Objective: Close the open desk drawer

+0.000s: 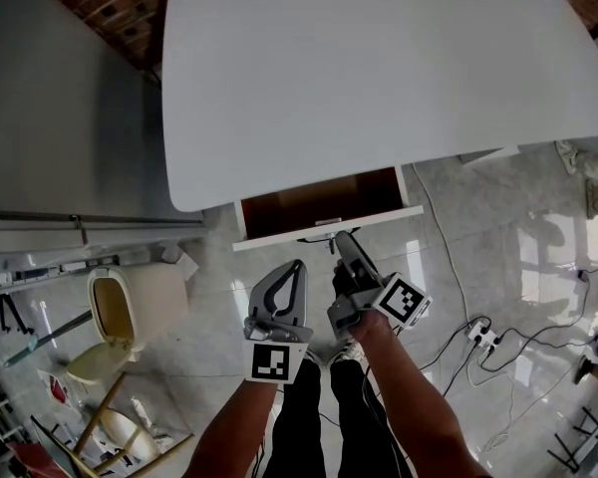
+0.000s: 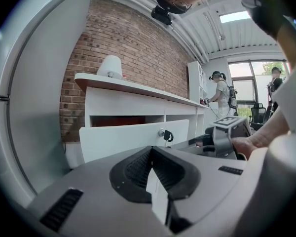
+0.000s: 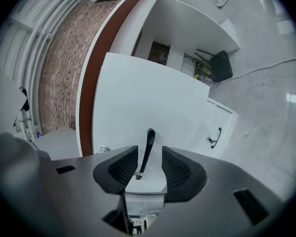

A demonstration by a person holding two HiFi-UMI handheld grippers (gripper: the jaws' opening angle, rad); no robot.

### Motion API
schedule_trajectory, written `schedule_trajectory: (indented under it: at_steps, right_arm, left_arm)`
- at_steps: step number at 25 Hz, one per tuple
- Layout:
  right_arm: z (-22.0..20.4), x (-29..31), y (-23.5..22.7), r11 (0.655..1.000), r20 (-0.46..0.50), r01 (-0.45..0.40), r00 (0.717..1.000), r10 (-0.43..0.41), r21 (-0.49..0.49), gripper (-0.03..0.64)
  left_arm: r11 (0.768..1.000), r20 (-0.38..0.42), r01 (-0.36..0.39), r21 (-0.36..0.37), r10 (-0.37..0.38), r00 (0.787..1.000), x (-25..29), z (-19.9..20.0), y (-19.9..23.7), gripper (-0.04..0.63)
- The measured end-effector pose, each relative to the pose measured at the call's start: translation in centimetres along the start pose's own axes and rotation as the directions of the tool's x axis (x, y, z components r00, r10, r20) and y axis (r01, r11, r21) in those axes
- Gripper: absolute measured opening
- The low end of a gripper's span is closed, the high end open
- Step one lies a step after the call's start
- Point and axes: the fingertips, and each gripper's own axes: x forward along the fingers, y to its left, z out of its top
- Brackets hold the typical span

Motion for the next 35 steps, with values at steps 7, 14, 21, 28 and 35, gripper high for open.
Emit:
schedule_trajectory:
  at_steps: [7,14,21,28,35]
  right_arm:
    - [0.2,0.4,0.4,0.997,0.035,-0.072,0.997,0.07,0.04,0.08]
    - [0.2,0.5,0.8,0.991,0.065,-0.118,0.991,0.113,0.069,0.046]
    - [0.3,0.3,0.8,0.988,0.064,-0.132,0.99,0.127,0.085,0.043]
    - [0.2,0.4,0.6,0.988,0.076,-0.124,0.99,0.117,0.097,0.043]
    - [0.6,0.5,0.6,0.985,0.104,-0.135,0.987,0.124,0.109,0.04]
  left_arm:
    - [1.0,-0.013,0.01,-0.026,-0.01,1.0,-0.1,0.0,-0.4,0.008]
    - [1.0,-0.017,0.002,-0.027,-0.002,1.0,0.0,-0.1,-0.4,0.008]
    - [1.0,-0.027,-0.016,-0.022,0.016,1.0,0.1,-0.3,-0.3,0.008]
    - [0.999,-0.023,-0.037,-0.035,0.037,0.999,0.0,-0.2,0.4,0.008]
    - [0.999,-0.033,-0.025,-0.044,0.024,0.999,-0.1,-0.5,0.7,0.008]
